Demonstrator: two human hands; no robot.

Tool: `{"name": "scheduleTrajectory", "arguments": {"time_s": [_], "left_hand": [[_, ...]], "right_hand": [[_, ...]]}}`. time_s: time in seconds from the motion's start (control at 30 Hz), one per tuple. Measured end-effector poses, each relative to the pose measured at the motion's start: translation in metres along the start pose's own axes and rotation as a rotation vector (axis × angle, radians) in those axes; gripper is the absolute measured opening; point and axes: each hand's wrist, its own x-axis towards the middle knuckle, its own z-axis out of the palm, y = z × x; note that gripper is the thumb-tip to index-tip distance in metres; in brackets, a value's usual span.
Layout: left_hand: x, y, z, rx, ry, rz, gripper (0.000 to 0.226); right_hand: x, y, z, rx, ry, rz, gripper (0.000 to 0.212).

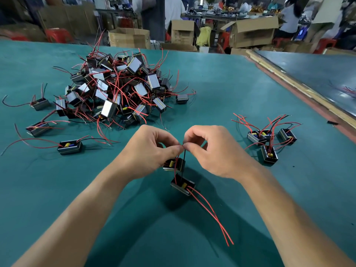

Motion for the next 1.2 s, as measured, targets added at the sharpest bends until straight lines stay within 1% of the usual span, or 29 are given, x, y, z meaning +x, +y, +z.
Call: {"name": "scheduleTrajectory", "arguments": {"time_s": [0.17,0.27,0.37,0.47,0.6,0.73,0.97,1.03,1.13,1.2], "left_hand": [[-0.003,0.001,0.002,0.187,0.035,0.109,0.022],[-0.004,0.000,0.005,0.265,0.052,0.127,0.022],[-0.003,-0.002,0.004,0.226,0.055,0.084,0.020],[-0.002,-0.001,0.003,0.161,0.043,0.067,0.019],[-0.002,0.001,0.002,0.126,0.037,0.072,0.016],[-0.002,0.002,0.003,0.126,0.027,0.085,0.015],[-0.003,0.002,0.002,0.179,0.039,0.127,0.015],[-0.004,0.002,0.003,0.194,0.044,0.128,0.015],[-0.003,0.002,0.002,0.138,0.020,0.082,0.016],[-0.002,0.002,0.001,0.084,-0.001,0.020,0.015]], "right_hand": [[0.001,0.002,0.001,-0.030,-0.106,0.079,0.016],[0.001,0.002,-0.001,-0.030,-0.112,0.072,0.015],[0.000,0.002,-0.005,-0.015,-0.087,0.060,0.014],[0.001,0.001,-0.008,0.071,-0.080,0.064,0.014],[0.001,0.001,-0.010,0.161,-0.129,0.099,0.017],[0.001,0.002,-0.010,0.189,-0.182,0.158,0.016],[0.003,0.000,-0.005,0.303,-0.236,0.313,0.024],[0.003,0.000,-0.005,0.296,-0.218,0.294,0.023],[0.001,0.001,-0.006,0.175,-0.111,0.128,0.016],[0.000,0.001,-0.006,0.116,-0.050,0.049,0.021]]}}
